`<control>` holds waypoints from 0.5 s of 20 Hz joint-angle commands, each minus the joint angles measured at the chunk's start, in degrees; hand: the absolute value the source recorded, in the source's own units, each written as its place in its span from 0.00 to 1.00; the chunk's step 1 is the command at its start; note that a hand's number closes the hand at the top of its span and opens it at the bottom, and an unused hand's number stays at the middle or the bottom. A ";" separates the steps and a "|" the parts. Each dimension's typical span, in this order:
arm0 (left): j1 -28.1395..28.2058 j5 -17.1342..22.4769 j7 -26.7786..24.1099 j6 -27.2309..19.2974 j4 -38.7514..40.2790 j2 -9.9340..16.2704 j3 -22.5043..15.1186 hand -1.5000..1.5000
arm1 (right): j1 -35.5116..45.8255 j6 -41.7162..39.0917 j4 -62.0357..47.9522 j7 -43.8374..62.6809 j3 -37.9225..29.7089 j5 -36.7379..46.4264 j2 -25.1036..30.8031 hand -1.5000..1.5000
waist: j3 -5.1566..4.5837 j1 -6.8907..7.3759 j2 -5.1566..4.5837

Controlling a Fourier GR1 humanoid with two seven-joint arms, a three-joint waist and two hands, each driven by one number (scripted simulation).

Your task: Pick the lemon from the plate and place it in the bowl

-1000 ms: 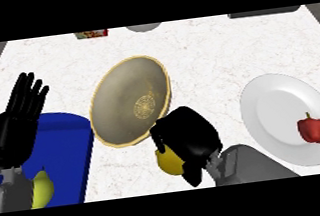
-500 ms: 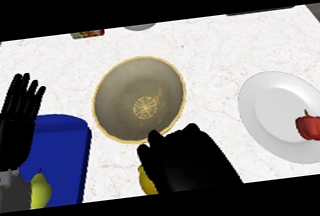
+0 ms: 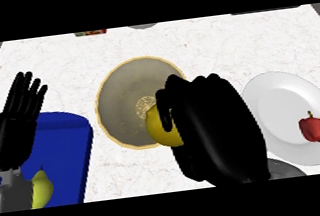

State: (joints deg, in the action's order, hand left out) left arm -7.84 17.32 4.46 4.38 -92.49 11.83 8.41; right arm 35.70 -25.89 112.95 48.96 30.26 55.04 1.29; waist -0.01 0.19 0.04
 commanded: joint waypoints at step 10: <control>2.04 1.75 -0.48 3.25 0.02 0.54 1.24 0.50 | 10.09 17.26 -31.35 -20.37 -19.33 -2.18 -0.28 1.00 | 0.00 0.89 -0.31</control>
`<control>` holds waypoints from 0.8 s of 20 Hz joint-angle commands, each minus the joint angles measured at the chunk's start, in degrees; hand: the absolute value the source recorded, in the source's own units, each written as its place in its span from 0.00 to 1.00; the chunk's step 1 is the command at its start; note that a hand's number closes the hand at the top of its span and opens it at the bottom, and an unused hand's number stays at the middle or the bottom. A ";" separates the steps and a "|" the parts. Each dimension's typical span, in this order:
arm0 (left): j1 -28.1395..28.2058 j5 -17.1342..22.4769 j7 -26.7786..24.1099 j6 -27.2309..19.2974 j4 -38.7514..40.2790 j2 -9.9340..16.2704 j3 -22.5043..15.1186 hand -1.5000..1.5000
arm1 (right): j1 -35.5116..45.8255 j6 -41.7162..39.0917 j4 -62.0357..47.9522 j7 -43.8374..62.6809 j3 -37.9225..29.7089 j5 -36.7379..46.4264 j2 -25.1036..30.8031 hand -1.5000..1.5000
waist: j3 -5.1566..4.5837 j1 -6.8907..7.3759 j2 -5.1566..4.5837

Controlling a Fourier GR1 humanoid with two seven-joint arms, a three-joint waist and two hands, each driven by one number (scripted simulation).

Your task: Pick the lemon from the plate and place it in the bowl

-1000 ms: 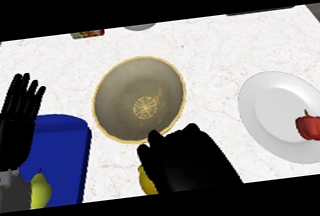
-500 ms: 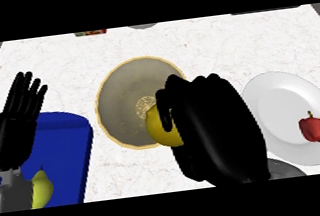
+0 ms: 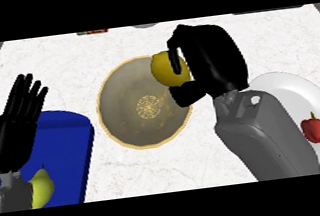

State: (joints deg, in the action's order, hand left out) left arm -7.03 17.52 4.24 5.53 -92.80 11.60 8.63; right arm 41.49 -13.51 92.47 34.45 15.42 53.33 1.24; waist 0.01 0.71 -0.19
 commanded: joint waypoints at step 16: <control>-2.08 -0.34 1.49 0.26 -0.35 0.24 -0.28 0.50 | 18.66 7.95 -56.63 -20.21 -14.70 -6.45 -1.21 0.00 | 0.03 1.93 -0.52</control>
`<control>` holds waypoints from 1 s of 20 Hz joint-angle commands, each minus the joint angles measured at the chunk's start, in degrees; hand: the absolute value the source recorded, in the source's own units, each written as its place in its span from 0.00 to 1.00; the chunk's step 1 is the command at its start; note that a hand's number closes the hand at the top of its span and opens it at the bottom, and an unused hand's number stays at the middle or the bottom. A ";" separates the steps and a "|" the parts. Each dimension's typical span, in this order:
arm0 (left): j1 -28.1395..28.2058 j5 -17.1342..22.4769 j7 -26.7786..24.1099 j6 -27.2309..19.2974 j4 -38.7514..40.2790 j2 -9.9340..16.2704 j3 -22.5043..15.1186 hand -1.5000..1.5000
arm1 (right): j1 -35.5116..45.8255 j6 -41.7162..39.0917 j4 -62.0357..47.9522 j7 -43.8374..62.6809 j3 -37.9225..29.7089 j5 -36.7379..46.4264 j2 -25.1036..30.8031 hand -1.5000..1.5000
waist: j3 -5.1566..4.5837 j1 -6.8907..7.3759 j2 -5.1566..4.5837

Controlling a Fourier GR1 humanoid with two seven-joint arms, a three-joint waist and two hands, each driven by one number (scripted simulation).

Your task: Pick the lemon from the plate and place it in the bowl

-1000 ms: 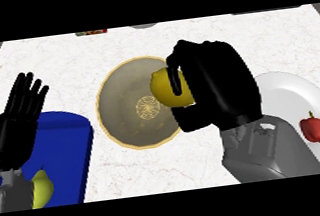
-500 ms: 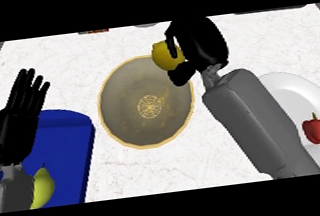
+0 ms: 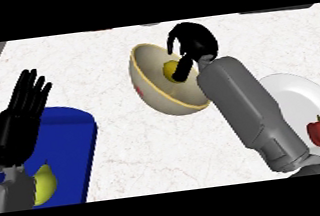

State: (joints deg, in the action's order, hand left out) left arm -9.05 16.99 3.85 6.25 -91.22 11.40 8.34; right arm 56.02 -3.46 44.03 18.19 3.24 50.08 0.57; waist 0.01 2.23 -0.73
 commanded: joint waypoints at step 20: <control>2.14 -0.98 -2.03 -0.32 0.50 -1.10 0.58 0.50 | 1.46 5.93 -8.23 -25.29 -25.99 -29.34 10.99 0.00 | 0.00 -2.02 0.61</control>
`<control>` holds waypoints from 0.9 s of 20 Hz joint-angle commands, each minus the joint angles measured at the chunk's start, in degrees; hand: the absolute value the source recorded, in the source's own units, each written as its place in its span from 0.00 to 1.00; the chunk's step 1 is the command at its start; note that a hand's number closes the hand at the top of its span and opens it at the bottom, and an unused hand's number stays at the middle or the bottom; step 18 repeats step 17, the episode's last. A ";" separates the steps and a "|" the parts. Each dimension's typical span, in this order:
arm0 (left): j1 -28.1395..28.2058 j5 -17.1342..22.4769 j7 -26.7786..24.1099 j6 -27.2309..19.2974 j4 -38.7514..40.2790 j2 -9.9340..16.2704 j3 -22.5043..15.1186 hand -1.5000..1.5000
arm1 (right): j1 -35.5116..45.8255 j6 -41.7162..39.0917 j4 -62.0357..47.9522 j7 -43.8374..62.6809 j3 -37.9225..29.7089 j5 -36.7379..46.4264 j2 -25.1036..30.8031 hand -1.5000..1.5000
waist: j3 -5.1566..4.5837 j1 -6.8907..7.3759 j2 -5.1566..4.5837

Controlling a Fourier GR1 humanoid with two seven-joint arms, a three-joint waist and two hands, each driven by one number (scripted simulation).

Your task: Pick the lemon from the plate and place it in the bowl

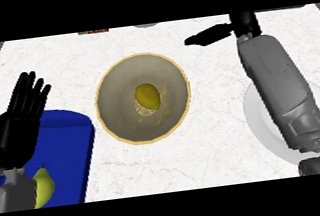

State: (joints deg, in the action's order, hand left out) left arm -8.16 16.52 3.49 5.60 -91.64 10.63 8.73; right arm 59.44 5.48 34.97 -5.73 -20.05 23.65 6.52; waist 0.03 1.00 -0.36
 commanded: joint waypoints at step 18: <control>0.82 2.59 3.60 1.41 -2.93 1.15 1.71 0.50 | -17.45 -30.23 -0.88 -10.85 -6.96 -12.02 28.29 0.00 | 0.01 -0.58 0.27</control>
